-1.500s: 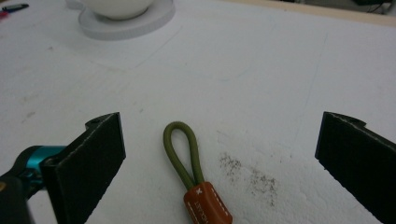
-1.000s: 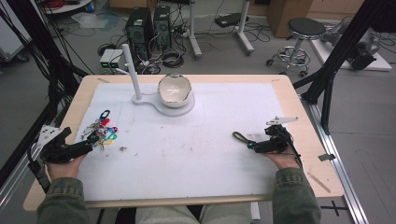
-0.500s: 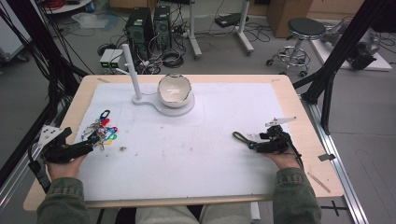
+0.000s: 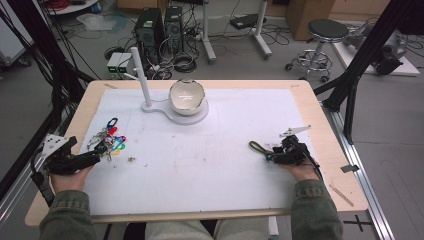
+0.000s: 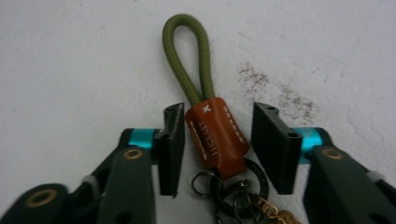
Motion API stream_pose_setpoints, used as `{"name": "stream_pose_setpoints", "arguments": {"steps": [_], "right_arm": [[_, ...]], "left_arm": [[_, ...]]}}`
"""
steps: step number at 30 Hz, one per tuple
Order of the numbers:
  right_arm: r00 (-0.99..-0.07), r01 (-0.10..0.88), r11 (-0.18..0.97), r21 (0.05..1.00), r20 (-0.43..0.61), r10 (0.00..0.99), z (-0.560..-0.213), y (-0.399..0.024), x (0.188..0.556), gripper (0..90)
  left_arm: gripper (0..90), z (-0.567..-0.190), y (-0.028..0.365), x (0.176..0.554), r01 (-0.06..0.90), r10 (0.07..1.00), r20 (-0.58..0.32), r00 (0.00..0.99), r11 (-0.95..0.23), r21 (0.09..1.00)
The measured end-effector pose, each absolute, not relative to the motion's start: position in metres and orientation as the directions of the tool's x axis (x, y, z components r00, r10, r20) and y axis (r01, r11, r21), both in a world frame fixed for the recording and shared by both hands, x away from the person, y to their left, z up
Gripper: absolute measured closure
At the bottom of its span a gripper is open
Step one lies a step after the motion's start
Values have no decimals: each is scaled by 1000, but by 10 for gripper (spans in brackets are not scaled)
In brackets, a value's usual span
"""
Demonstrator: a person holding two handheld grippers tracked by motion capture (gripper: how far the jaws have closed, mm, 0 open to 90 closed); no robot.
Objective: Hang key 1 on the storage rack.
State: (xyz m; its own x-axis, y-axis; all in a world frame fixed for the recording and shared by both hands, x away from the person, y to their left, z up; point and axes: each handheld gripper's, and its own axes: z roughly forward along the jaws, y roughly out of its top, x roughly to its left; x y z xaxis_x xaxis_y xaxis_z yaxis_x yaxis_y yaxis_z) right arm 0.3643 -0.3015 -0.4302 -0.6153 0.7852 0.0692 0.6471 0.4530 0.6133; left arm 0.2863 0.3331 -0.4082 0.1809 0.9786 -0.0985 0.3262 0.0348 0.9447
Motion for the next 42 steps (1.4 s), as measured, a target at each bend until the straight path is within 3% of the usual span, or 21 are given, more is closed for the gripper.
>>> {"name": "stream_pose_setpoints", "arguments": {"steps": [4, 7, 17, 35, 42], "right_arm": [[-629, 638, 475, 606, 53, 776, -428, -301, 363, 712], [-627, 630, 487, 605, 27, 778, -427, -298, 362, 733], [-612, 643, 457, 615, 54, 789, -426, -300, 362, 742], [-586, 595, 328, 734, 116, 802, -399, -303, 354, 741], [-598, 590, 336, 735, 117, 793, -389, -296, 355, 740]], "left_arm": [[17, -408, 333, 287, 325, 979, -97, 179, 34, 945], [17, -408, 333, 287, 325, 979, -97, 179, 34, 945], [17, -408, 334, 286, 320, 979, -100, 175, 40, 947], [17, -408, 335, 287, 319, 980, -101, 173, 41, 947], [17, -408, 333, 287, 322, 980, -96, 173, 36, 946]]}}
